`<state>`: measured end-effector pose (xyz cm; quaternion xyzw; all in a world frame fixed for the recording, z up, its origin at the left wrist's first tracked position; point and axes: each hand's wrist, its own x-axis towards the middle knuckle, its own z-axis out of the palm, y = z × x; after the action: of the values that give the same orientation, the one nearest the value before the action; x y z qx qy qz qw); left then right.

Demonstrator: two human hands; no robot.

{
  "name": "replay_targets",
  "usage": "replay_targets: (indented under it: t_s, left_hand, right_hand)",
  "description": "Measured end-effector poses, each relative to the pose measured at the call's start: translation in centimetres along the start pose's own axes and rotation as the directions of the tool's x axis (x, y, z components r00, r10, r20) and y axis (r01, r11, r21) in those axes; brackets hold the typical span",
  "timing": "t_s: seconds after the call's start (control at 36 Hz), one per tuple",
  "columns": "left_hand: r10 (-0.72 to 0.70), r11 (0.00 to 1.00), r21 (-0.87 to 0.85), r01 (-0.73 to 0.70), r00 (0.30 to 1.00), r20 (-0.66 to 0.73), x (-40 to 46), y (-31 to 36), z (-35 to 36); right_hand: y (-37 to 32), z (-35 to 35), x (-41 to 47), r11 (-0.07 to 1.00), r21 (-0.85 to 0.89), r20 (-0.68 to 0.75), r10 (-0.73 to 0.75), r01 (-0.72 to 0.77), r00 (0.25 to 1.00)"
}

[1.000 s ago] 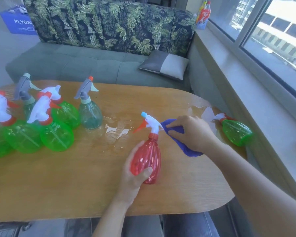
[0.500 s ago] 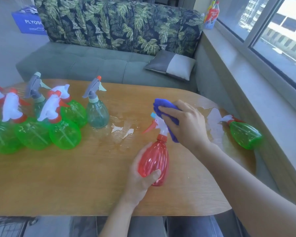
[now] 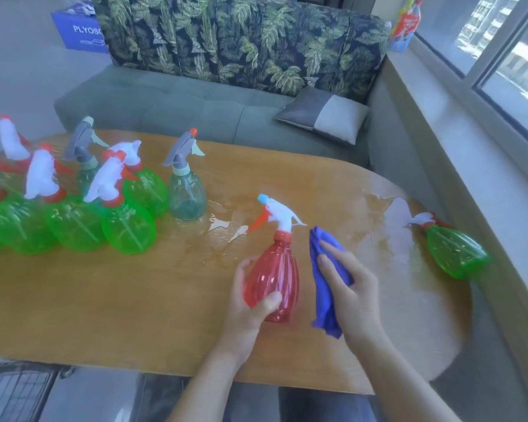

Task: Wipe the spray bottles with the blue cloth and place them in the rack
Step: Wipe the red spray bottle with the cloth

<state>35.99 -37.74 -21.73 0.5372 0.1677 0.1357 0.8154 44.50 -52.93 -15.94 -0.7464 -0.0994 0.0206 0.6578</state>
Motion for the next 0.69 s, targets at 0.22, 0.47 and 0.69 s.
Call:
replay_targets:
  t_s: [0.22, 0.47, 0.69]
  left_hand:
    - [0.054, 0.998, 0.018, -0.053, 0.997, -0.059, 0.8, -0.8, 0.2]
    - [0.131, 0.970, 0.209, -0.120, 0.991, -0.037, 0.2, -0.6, 1.4]
    - [0.197, 0.938, 0.280, -0.204, 0.979, 0.054, -0.4, -0.2, 2.2]
  right_hand:
    - [3.6, 1.0, -2.9, 0.980, 0.154, 0.082, 0.115, -0.126, 0.990]
    - [4.6, 0.5, -3.7, 0.980, 0.189, 0.031, 0.055, -0.060, 0.998]
    - [4.8, 0.5, -3.8, 0.967, 0.251, 0.015, 0.038, -0.041, 0.999]
